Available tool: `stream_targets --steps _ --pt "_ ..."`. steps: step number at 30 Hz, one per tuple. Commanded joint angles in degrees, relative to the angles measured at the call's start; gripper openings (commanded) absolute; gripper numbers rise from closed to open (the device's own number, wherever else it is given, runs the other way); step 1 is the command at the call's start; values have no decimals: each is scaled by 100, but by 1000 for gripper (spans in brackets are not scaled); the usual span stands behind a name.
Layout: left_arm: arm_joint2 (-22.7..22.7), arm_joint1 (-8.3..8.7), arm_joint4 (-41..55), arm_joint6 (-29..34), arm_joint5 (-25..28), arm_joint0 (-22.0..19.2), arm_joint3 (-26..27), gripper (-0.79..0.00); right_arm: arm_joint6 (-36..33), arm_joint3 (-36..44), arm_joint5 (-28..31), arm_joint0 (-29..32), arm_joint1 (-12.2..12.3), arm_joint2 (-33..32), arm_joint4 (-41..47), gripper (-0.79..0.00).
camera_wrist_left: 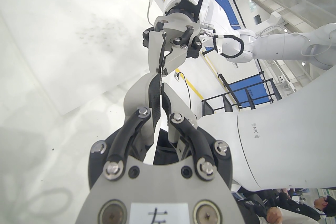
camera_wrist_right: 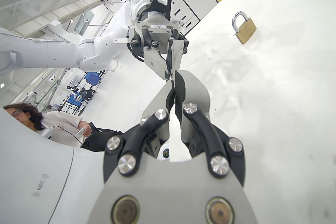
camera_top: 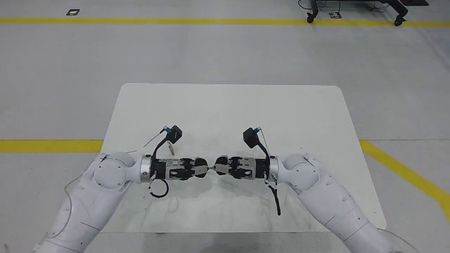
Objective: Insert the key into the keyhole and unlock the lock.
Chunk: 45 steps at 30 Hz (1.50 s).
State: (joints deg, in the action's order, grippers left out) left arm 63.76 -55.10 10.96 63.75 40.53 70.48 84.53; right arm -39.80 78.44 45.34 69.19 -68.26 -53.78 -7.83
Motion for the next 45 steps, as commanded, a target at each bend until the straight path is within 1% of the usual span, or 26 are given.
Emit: stream_targets --steps 1,2,3,10,14,18,22,24,27,29,31,33,35,36,38,39,41,45 --pt "-7 14 -8 -19 19 -5 -25 -785 13 -11 31 4 4 13 10 -785" --pt "-11 16 0 -29 27 -10 -43 -634 21 -16 53 7 6 16 19 -785" --pt "-2 16 17 -74 36 -21 -64 0 42 -20 78 11 10 13 32 -785" --pt "-30 16 47 -69 69 -31 -75 0 247 -63 326 88 61 -131 37 -785" --pt "-30 16 47 -69 69 -31 -75 0 550 -129 572 203 132 -442 23 -785" --pt "-30 16 47 -69 69 -31 -75 0 1099 -209 922 440 236 -1003 0 -785" --pt "-30 16 47 -69 69 -31 -75 0 1138 -213 948 462 245 -1046 1 -785" --pt "36 26 -307 -301 -55 -19 190 0 1138 -213 948 462 245 -1046 1 -785" --pt "427 104 -1137 -736 -454 158 895 0 1138 -213 948 462 245 -1046 1 -785" --pt "918 196 -1663 -946 -796 414 1483 0 1138 -213 948 462 245 -1046 1 -785" --pt "1555 299 -2397 -1091 -1444 765 2094 0 1138 -213 948 462 245 -1046 1 -785" --pt "2101 378 -3245 -1109 -2259 1214 2734 0 1138 -213 948 462 245 -1046 1 -785" --pt "2436 420 -4064 -1088 -3021 1638 3271 0 1138 -213 948 462 245 -1046 1 -785" --pt "2507 429 -4436 -1085 -3329 1817 3431 0 1138 -213 948 462 245 -1046 1 -785" --pt "2433 437 -5048 -999 -3686 2039 3564 0 1138 -213 948 462 245 -1046 1 -785" --pt "2320 439 -5317 -897 -3770 2058 3566 0 1138 -213 948 462 245 -1046 1 -785" --pt "2000 427 -5669 -693 -3882 1940 3435 0 1138 -213 948 462 245 -1046 1 -785" --pt "1306 353 -6147 -522 -4165 1468 3034 0 1138 -213 948 462 245 -1046 1 -785"
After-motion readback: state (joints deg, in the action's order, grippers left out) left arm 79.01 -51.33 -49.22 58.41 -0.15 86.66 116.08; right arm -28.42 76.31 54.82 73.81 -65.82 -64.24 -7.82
